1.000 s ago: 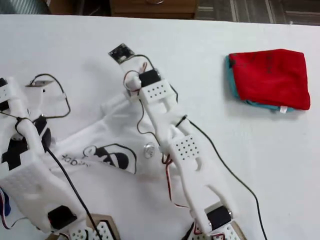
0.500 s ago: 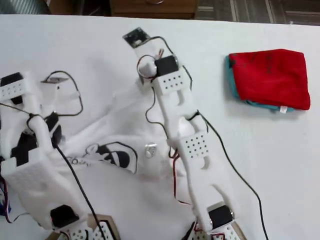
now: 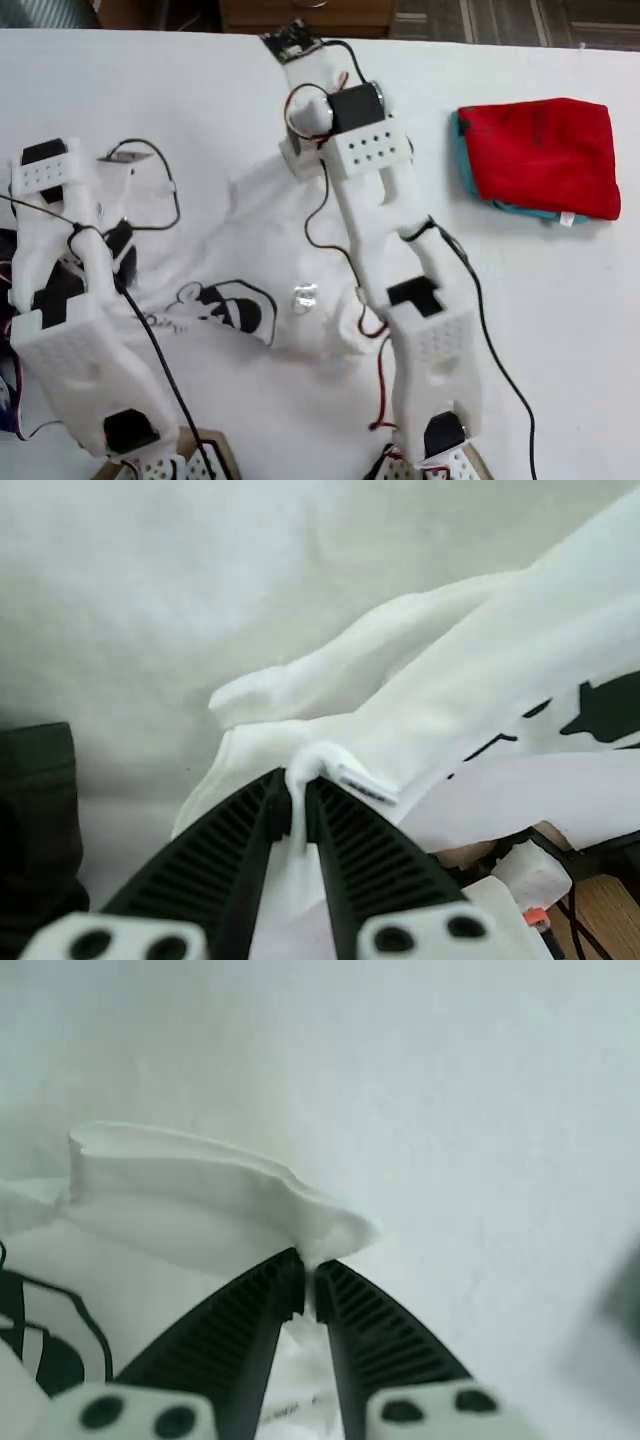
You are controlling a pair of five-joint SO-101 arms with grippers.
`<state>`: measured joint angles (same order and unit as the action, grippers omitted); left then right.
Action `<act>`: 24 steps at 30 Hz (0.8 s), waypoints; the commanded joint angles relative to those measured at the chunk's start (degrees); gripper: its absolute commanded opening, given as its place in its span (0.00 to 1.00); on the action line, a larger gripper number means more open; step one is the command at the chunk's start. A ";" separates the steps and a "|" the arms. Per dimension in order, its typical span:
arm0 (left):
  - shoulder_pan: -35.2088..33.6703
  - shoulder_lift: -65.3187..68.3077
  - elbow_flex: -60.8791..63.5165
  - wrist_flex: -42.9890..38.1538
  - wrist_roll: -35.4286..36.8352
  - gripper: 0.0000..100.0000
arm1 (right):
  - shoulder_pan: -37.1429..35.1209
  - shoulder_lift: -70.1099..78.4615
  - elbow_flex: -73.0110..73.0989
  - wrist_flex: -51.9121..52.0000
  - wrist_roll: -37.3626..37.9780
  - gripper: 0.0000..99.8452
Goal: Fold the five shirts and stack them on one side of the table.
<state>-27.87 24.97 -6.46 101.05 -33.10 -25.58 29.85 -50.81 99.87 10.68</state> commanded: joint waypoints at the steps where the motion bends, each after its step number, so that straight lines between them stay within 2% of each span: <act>1: 3.34 -0.97 0.22 1.23 0.79 0.03 | 1.54 -12.35 15.56 -2.15 -0.26 0.02; 5: 5.10 -1.05 4.70 1.23 1.05 0.03 | 3.91 -20.44 31.91 -9.27 -0.18 0.02; 8: 4.84 -4.13 7.43 1.32 -2.46 0.08 | 4.88 -27.30 42.99 -14.73 2.29 0.02; 11: 4.66 -12.84 12.88 1.32 -6.51 0.15 | 6.37 -33.45 52.04 -17.71 3.60 0.02; 17: 0.97 -36.04 24.04 1.23 -16.97 0.16 | 14.46 -43.12 61.27 -18.42 6.51 0.02; 22: -0.53 -45.54 21.93 0.70 -17.49 0.16 | 23.16 -49.19 67.52 -18.59 10.20 0.02; 24: 0.62 -45.01 21.67 -1.23 -14.77 0.16 | 24.57 -51.12 69.54 -18.68 10.99 0.02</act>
<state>-27.78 -17.49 16.92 101.23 -49.98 -3.69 -16.48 17.23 81.93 20.18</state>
